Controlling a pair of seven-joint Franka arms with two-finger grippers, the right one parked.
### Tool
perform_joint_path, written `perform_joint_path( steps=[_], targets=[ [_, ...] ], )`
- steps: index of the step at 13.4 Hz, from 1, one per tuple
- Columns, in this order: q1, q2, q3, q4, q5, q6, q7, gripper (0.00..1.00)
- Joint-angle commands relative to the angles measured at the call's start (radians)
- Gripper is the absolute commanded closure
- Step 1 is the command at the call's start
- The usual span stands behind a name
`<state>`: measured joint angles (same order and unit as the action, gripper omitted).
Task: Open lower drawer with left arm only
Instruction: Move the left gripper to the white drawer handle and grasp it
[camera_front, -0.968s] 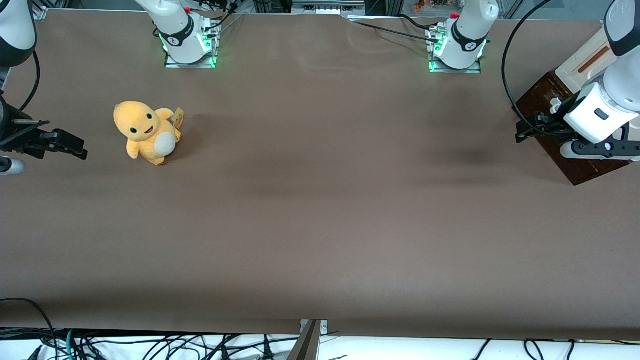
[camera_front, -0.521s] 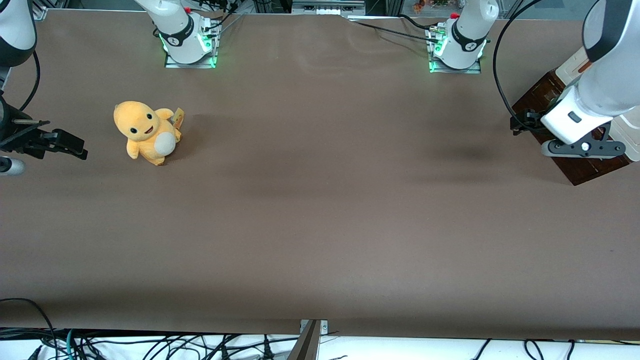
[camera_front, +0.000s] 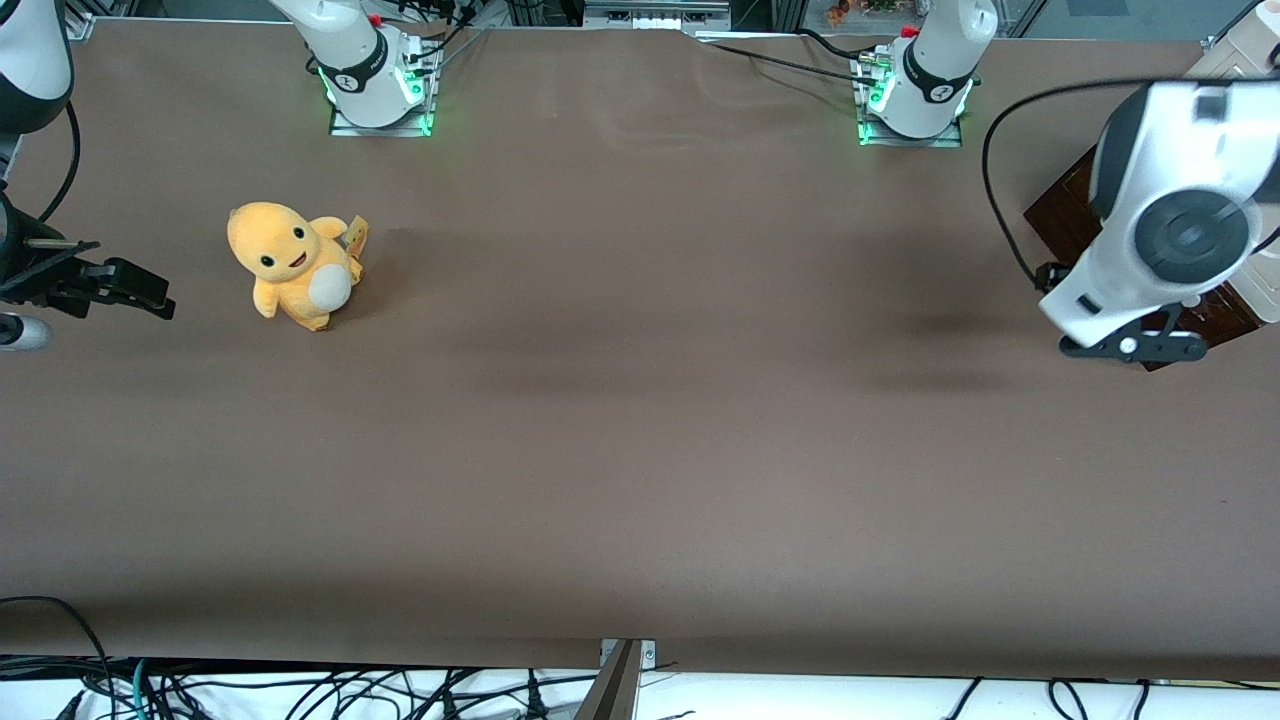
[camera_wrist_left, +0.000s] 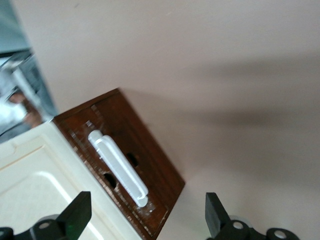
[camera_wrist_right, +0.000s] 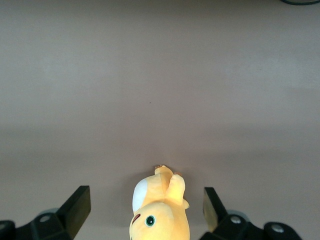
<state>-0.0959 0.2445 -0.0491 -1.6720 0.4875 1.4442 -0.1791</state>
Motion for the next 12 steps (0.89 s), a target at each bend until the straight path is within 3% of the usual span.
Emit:
perform_joint_path(
  steps=[1, 3, 5, 9, 12],
  targets=[
    [-0.065, 0.090, -0.009, 0.008, 0.124, -0.106, -0.228, 0.00],
    [-0.177, 0.200, -0.009, -0.029, 0.245, -0.213, -0.439, 0.00],
    [-0.209, 0.292, -0.009, -0.040, 0.266, -0.269, -0.584, 0.00],
    [-0.148, 0.289, -0.006, -0.225, 0.385, -0.274, -0.696, 0.00],
    [-0.091, 0.289, -0.006, -0.293, 0.419, -0.271, -0.776, 0.00]
  ],
)
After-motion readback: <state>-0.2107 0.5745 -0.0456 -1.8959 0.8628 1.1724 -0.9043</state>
